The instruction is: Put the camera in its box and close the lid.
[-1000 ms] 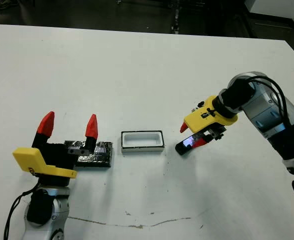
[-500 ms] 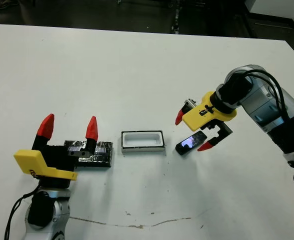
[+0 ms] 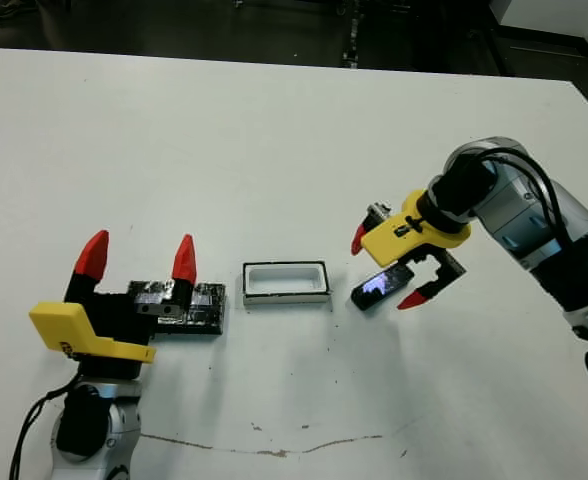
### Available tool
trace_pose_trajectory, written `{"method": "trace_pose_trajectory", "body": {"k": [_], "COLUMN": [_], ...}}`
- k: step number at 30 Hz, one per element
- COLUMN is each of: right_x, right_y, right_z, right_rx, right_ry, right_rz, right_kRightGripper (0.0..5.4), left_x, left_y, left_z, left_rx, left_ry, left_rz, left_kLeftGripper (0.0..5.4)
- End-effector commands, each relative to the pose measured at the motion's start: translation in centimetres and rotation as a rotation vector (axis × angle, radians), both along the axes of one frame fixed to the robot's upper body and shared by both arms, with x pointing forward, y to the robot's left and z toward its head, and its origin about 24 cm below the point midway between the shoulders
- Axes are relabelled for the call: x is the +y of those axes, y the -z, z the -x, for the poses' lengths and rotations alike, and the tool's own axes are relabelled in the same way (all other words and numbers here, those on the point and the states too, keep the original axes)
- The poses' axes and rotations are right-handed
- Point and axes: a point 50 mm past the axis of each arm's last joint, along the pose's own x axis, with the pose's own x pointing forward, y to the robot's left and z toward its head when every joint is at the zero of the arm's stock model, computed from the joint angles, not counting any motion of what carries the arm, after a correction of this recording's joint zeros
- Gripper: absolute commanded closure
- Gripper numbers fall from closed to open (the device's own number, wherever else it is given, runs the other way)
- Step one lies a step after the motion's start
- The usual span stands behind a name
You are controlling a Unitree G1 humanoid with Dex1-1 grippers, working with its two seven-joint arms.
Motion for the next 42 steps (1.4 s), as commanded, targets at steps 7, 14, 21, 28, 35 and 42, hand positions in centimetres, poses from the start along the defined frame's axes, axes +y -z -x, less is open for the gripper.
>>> {"method": "trace_pose_trajectory", "body": {"k": [7,14,21,28,35,42], "right_x": [-0.5,-0.5,-0.6,-0.6,-0.6,-0.6], "right_y": [2.4,3.8,4.5,4.6,4.1,3.6], "right_z": [0.2,0.2,0.1,0.1,0.2,-0.1], "right_rx": [0.042,0.071,0.086,0.067,0.029,0.027], "right_ry": [-0.011,-0.013,0.045,0.111,0.091,0.105], "right_rz": [0.008,0.012,-0.046,-0.083,-0.099,-0.129], "right_kRightGripper": [0.01,0.01,0.67,1.57,2.55,3.58], "left_x": [-0.2,-0.4,-0.4,-0.5,-0.4,-0.4], "left_y": [0.2,0.2,0.2,0.2,0.2,0.2], "left_z": [0.3,0.4,0.4,0.4,0.4,0.3], "left_rx": [0.020,0.019,0.018,0.019,0.019,0.023], "left_ry": [-0.011,-0.018,-0.022,-0.024,-0.025,-0.022], "left_rz": [0.004,-0.005,-0.004,-0.002,-0.012,-0.009], "left_kLeftGripper": [0.00,0.00,0.00,0.00,0.00,0.00]}}
